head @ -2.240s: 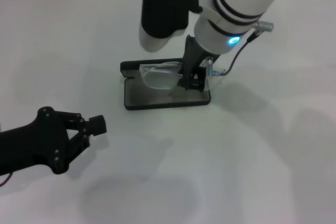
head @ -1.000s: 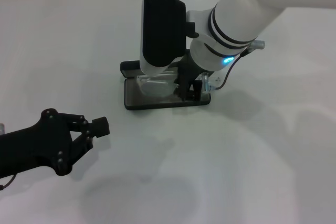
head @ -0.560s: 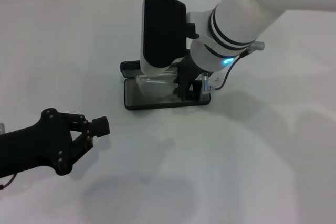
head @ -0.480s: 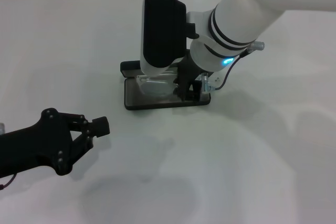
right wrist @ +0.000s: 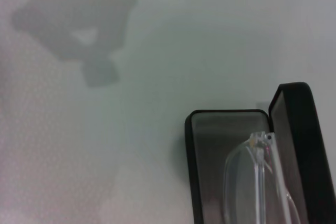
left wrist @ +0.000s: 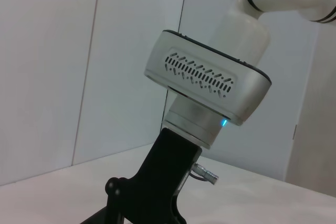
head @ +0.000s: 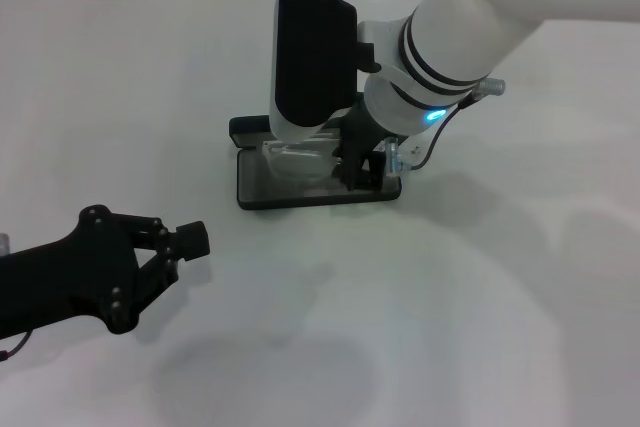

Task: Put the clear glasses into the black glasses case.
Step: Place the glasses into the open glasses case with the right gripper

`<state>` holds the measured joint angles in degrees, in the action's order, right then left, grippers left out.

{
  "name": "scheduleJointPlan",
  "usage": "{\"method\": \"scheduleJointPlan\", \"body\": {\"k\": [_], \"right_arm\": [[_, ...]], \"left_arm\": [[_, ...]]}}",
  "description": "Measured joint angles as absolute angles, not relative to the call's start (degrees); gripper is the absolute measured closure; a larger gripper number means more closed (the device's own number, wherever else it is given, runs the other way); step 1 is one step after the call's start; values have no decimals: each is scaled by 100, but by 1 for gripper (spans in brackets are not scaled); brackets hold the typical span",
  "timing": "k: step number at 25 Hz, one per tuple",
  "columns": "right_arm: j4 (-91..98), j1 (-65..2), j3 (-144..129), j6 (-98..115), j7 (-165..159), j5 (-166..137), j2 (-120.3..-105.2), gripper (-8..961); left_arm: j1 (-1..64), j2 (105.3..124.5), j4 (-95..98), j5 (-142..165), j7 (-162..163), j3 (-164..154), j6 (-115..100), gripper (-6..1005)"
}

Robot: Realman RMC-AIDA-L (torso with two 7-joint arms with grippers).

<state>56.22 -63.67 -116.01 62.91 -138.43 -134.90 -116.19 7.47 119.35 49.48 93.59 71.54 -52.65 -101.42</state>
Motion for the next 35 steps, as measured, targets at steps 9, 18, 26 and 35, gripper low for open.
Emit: {"method": "scheduleJointPlan", "body": {"k": [9, 18, 26, 35], "right_arm": [[5622, -6372, -11601, 6275, -13830, -13505, -11619, 819], [5625, -6372, -11672, 6229, -13817, -13488, -11619, 817], [5640, -6372, -11678, 6270, -13829, -13470, -11619, 816], [5629, -6363, -11673, 6276, -13834, -13464, -11619, 815]], "left_arm": [[747, 11936, 4948, 9359, 7154, -5265, -10142, 965], [747, 11936, 4948, 9371, 7154, -5265, -10142, 965], [747, 11936, 4948, 9377, 7151, -5265, -10142, 965], [756, 11935, 4948, 9378, 7094, -5264, -10142, 965]]}}
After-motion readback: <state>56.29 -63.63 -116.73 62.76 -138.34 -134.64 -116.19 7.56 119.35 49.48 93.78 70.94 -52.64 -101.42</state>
